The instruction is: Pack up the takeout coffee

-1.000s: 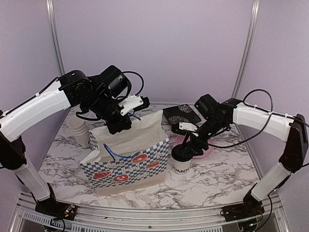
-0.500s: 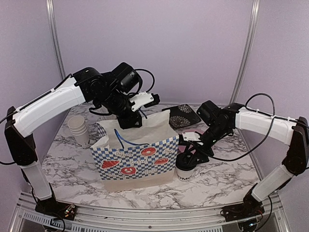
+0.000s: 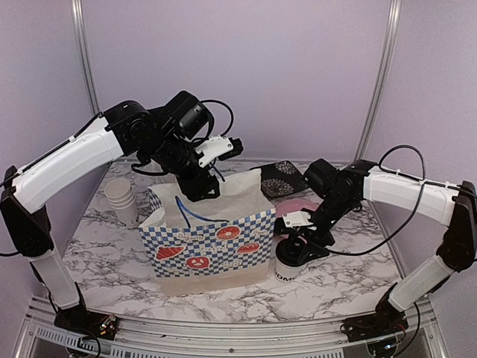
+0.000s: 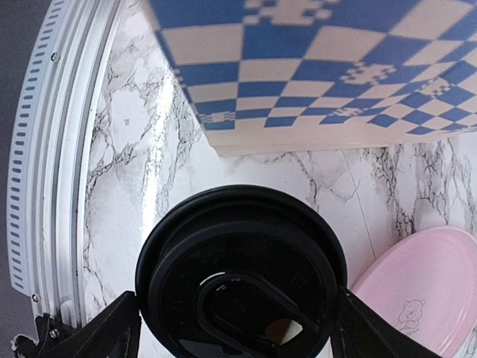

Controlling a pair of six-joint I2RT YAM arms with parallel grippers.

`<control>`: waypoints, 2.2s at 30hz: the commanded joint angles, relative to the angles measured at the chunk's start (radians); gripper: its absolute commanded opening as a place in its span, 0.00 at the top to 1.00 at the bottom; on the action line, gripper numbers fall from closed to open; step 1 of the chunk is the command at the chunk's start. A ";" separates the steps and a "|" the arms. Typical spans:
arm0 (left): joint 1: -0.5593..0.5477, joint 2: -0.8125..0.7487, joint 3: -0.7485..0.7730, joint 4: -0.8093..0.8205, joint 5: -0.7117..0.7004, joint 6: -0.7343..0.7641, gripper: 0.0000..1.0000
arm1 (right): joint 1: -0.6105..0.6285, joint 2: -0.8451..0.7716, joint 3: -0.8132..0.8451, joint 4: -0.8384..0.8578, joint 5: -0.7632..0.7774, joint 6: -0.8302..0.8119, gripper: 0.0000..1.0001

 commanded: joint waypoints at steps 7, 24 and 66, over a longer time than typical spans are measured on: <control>0.004 -0.086 -0.032 0.025 -0.010 -0.016 0.30 | 0.110 0.005 0.040 -0.008 0.182 0.010 0.21; 0.004 -0.118 -0.044 0.034 -0.033 -0.020 0.26 | 0.125 0.013 0.136 -0.058 0.213 0.042 0.35; 0.027 0.005 0.031 0.034 0.051 -0.059 1.00 | 0.046 0.126 1.060 -0.319 0.043 0.086 0.38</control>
